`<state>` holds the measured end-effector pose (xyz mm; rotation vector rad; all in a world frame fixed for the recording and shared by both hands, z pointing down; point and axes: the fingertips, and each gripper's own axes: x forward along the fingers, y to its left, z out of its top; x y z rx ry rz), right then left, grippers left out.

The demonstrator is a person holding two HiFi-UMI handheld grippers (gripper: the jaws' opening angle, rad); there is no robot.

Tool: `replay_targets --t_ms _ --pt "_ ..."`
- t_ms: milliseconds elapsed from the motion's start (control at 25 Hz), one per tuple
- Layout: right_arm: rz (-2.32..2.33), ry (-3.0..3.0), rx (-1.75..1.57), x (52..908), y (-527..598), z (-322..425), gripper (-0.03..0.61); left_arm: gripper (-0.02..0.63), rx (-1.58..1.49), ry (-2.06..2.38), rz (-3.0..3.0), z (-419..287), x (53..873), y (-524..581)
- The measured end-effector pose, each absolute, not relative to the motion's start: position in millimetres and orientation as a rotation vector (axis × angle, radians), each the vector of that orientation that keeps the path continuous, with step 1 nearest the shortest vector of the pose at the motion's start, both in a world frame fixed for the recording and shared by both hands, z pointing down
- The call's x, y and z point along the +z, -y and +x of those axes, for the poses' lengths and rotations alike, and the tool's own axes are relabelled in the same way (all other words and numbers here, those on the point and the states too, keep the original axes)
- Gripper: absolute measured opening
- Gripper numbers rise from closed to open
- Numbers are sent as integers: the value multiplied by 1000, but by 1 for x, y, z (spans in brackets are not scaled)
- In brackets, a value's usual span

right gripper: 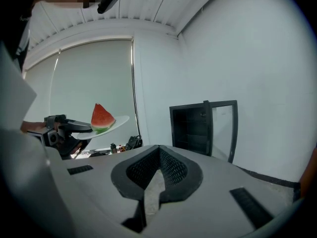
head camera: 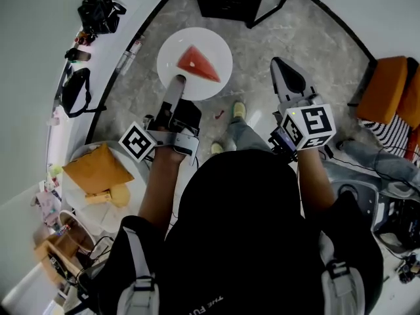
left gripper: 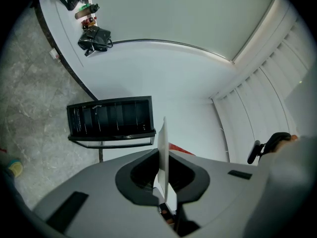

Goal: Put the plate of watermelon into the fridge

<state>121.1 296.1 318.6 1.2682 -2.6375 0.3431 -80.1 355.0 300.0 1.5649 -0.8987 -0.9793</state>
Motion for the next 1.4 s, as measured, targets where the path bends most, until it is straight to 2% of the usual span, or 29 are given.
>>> replay_targets --t_ms 600,1400 --pt "1192 2644 358 331 -169 134 8 26 -953 956 1533 -64 312 -236" --pt "1204 2677 348 313 -165 137 8 26 -973 948 1565 -59 291 -231"
